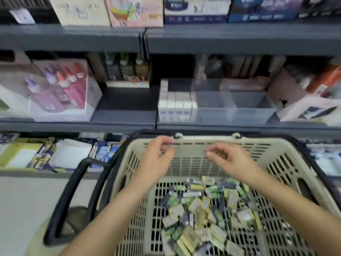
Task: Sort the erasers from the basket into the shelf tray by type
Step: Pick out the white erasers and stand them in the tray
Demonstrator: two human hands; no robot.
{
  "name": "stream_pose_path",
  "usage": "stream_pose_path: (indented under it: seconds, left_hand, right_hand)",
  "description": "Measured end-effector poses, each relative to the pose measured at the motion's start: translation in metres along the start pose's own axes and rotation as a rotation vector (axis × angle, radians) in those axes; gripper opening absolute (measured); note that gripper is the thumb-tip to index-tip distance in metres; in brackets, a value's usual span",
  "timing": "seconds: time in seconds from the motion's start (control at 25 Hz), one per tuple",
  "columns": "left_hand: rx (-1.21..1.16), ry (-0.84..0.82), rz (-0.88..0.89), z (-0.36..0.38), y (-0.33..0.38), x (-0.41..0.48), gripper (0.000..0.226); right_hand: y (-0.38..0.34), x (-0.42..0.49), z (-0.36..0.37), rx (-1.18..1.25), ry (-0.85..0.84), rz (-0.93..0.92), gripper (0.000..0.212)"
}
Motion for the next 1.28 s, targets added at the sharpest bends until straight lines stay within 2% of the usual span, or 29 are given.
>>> stream_pose_path:
  seconds: [0.16, 0.24, 0.32, 0.4, 0.48, 0.56, 0.68, 0.76, 0.84, 0.92, 1.04, 1.16, 1.24, 1.28]
  left_hand:
    - [0.222, -0.318, -0.173, 0.056, -0.019, -0.02, 0.022]
    - [0.257, -0.408, -0.227, 0.079, -0.033, -0.025, 0.024]
    - [0.253, -0.468, -0.275, 0.09, -0.055, -0.033, 0.025]
    - [0.346, -0.514, -0.281, 0.092, -0.077, -0.042, 0.028]
    - [0.455, -0.53, -0.282, 0.09, -0.092, -0.045, 0.036]
    - [0.481, -0.497, -0.321, 0.087, -0.099, -0.041, 0.041]
    - [0.476, -0.485, -0.357, 0.085, -0.103, -0.037, 0.044]
    - [0.48, -0.51, -0.322, 0.087, -0.103, -0.038, 0.044]
    - [0.498, -0.531, -0.261, 0.09, -0.102, -0.039, 0.043]
    - [0.55, -0.565, -0.215, 0.096, -0.101, -0.04, 0.032]
    - [0.621, -0.59, -0.263, 0.098, -0.104, -0.04, 0.016]
    - [0.377, -0.497, -0.455, 0.088, -0.105, -0.033, 0.004]
    - [0.181, -0.363, -0.587, 0.075, -0.106, -0.028, 0.006]
    - [0.088, -0.308, -0.641, 0.07, -0.106, -0.027, 0.01]
  right_hand:
    - [0.058, -0.037, 0.042, -0.286, -0.325, 0.161, 0.02]
    - [0.076, -0.04, 0.057, -0.407, -0.428, 0.223, 0.031]
    - [0.088, -0.047, 0.069, -0.424, -0.545, 0.255, 0.041]
    - [0.093, -0.055, 0.085, -0.44, -0.628, 0.212, 0.038]
    - [0.088, -0.054, 0.098, -0.464, -0.531, 0.171, 0.031]
    - [0.083, -0.041, 0.106, -0.497, -0.401, 0.156, 0.037]
    - [0.085, -0.028, 0.119, -0.601, -0.411, 0.175, 0.054]
    - [0.087, -0.025, 0.124, -0.648, -0.406, 0.168, 0.047]
    - [0.085, -0.022, 0.124, -0.557, -0.378, 0.135, 0.03]
    - [0.081, -0.02, 0.121, -0.361, -0.347, 0.095, 0.018]
    - [0.078, -0.013, 0.116, -0.21, -0.367, 0.131, 0.012]
    - [0.084, 0.002, 0.11, -0.348, -0.252, 0.185, 0.023]
    - [0.086, 0.004, 0.116, -0.501, -0.378, 0.211, 0.04]
    - [0.086, 0.001, 0.121, -0.499, -0.452, 0.22, 0.046]
Point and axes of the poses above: each hand's wrist, its own x-axis towards the middle knuckle, its own z-axis out of the palm, y = z × x, the point moved 1 cm from there along x, towards the middle knuckle, and after that the axes turned 2 degrees about -y, right-handed, at the moved point
